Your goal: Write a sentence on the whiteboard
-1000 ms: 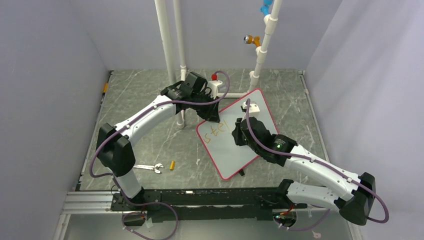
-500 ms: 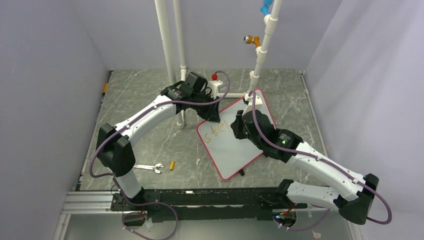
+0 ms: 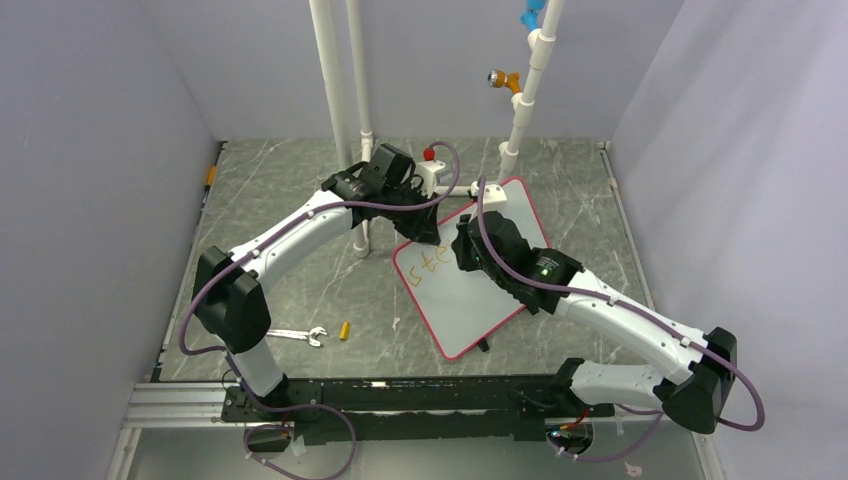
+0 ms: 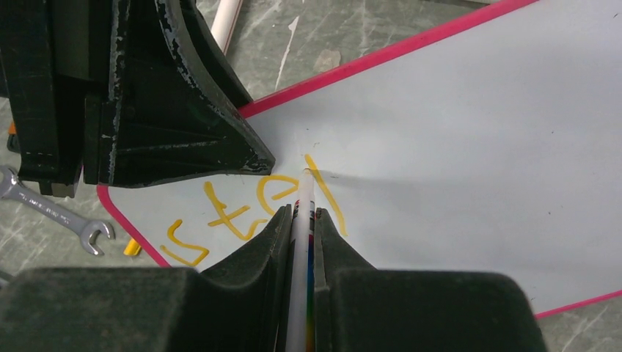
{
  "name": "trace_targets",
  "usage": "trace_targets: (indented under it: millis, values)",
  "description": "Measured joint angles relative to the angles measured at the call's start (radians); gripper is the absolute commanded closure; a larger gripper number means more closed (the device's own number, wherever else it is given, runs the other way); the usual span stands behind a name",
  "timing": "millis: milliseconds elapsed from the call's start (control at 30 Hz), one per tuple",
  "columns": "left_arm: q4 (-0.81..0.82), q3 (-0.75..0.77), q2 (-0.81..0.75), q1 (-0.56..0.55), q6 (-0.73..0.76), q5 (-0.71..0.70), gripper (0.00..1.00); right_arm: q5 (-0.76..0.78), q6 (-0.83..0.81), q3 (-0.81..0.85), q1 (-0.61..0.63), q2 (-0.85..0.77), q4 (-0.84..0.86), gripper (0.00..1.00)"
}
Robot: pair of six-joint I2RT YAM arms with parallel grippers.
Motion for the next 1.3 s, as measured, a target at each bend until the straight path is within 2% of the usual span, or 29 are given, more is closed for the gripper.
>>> trace_targets:
  millis: [433,1000,1300]
  values:
    - [-0.002,0.000,0.000,0.000,0.000,-0.003,1.00,0.001,-0.008,0.001,-0.060,0.004,0.021,1.00]
    - [-0.003,0.000,0.000,0.000,0.000,-0.003,1.00,-0.005,0.023,-0.079,-0.066,-0.060,-0.006,1.00]
    - [-0.004,0.000,0.000,0.000,0.000,-0.003,1.00,-0.060,0.026,-0.085,-0.071,-0.069,-0.004,1.00]
